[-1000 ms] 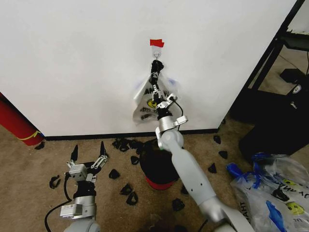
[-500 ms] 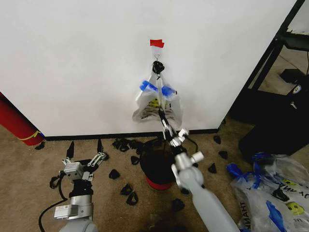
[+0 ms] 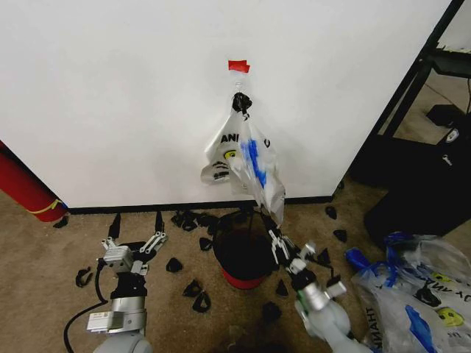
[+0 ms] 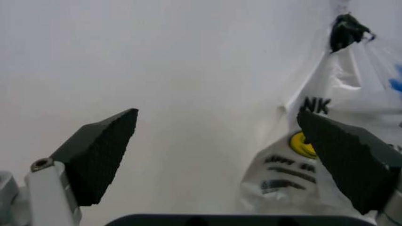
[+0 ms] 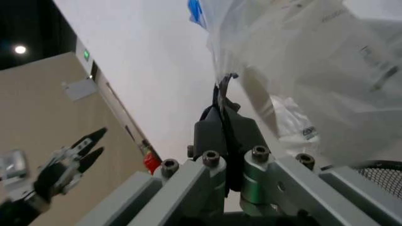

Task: Pick up the garbage bag from the wall and place it over the trash bin.

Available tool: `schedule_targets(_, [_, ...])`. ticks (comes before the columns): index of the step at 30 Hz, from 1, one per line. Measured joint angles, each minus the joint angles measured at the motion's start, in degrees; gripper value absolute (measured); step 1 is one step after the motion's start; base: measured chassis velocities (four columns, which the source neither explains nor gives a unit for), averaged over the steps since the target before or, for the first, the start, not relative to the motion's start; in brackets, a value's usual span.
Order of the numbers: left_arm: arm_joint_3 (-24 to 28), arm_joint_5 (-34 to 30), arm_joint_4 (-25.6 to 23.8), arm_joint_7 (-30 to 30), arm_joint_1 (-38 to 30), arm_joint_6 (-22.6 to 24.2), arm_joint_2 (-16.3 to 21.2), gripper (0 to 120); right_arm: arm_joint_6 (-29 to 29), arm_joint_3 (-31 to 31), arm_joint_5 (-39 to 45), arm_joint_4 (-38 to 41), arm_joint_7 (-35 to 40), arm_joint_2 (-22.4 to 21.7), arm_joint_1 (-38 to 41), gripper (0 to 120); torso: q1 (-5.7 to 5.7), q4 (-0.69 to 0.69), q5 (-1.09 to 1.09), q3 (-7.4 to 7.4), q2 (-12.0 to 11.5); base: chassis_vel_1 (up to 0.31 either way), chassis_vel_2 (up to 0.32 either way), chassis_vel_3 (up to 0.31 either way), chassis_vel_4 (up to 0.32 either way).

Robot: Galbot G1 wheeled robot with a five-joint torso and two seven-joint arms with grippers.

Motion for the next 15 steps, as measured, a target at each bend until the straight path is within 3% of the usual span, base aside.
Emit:
schedule_targets(9, [0.87, -6.53, 2.28, 4.94, -2.05, -1.06, 4.28, 100, -0.71, 2.86, -1.97, 0.12, -8.32, -1.61, -1.25, 0, 0.0, 0.01, 0.0, 0.0, -0.01, 0.0, 0.0, 0.0, 0.0])
schedule_targets(15, [1.02, -7.32, 4.3, 5.47, -3.43, -0.82, 6.49, 100, -2.0, 5.59, -2.43, -2.78, -13.11, -3.11, 0.17, 0, 0.01, 0.01, 0.0, 0.01, -0.01, 0.0, 0.0, 0.0, 0.0])
